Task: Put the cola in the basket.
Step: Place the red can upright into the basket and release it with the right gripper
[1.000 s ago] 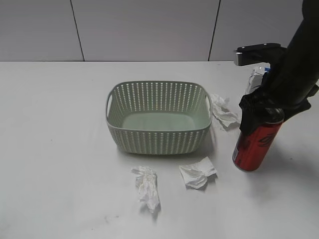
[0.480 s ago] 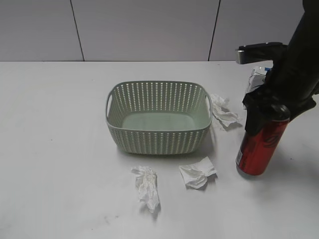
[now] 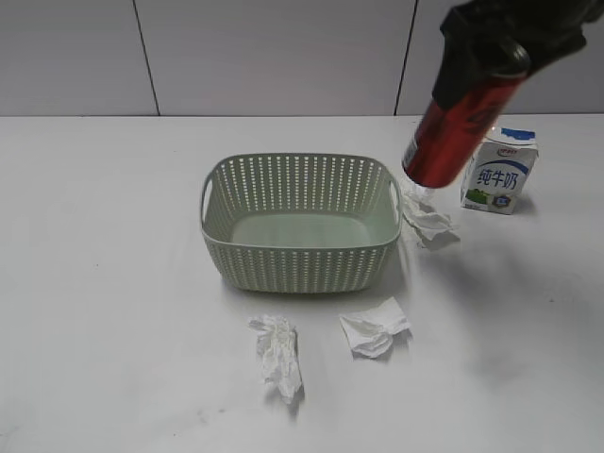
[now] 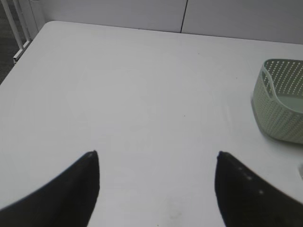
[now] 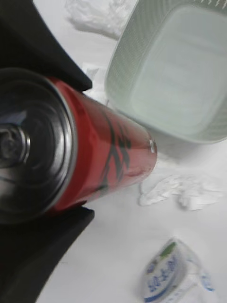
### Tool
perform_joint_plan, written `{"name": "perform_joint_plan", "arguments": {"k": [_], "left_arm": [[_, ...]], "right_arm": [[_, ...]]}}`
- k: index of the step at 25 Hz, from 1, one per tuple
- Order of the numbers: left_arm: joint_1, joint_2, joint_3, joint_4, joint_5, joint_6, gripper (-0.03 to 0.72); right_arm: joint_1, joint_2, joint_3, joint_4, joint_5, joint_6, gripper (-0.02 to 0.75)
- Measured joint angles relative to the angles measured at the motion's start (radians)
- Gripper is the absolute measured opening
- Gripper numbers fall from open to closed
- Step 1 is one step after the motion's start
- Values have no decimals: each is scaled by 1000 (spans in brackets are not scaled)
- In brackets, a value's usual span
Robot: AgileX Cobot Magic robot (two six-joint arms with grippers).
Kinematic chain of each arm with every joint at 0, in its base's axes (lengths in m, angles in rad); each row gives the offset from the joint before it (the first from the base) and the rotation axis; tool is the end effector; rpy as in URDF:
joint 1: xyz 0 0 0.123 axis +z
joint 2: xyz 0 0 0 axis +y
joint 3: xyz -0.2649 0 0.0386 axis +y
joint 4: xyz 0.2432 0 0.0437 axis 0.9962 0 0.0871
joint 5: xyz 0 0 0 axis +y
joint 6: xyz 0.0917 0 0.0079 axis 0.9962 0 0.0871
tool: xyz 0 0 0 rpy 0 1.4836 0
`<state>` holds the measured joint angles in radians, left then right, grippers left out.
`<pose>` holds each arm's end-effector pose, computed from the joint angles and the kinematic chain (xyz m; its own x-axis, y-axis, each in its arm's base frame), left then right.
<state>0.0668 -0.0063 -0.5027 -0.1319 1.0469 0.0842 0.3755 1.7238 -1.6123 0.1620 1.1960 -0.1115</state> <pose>0.0090 -0.0099 0.2770 -0.4305 -0.0109 -0.9025 0.0439 0.9985 -0.0330 0.3267 0.1436 0.3099 -0.8499 -0.3900 -0.3544 -0.4557 0.8817 0.1226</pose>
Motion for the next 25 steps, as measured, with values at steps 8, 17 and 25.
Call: {"name": "perform_joint_plan", "arguments": {"k": [8, 17, 25], "left_arm": [[0, 0, 0, 0, 0, 0, 573], [0, 0, 0, 0, 0, 0, 573], [0, 0, 0, 0, 0, 0, 573]], "right_arm": [[167, 103, -256, -34, 13, -1, 528], [250, 376, -373, -45, 7, -2, 528], [250, 518, -373, -52, -37, -3, 528]]}}
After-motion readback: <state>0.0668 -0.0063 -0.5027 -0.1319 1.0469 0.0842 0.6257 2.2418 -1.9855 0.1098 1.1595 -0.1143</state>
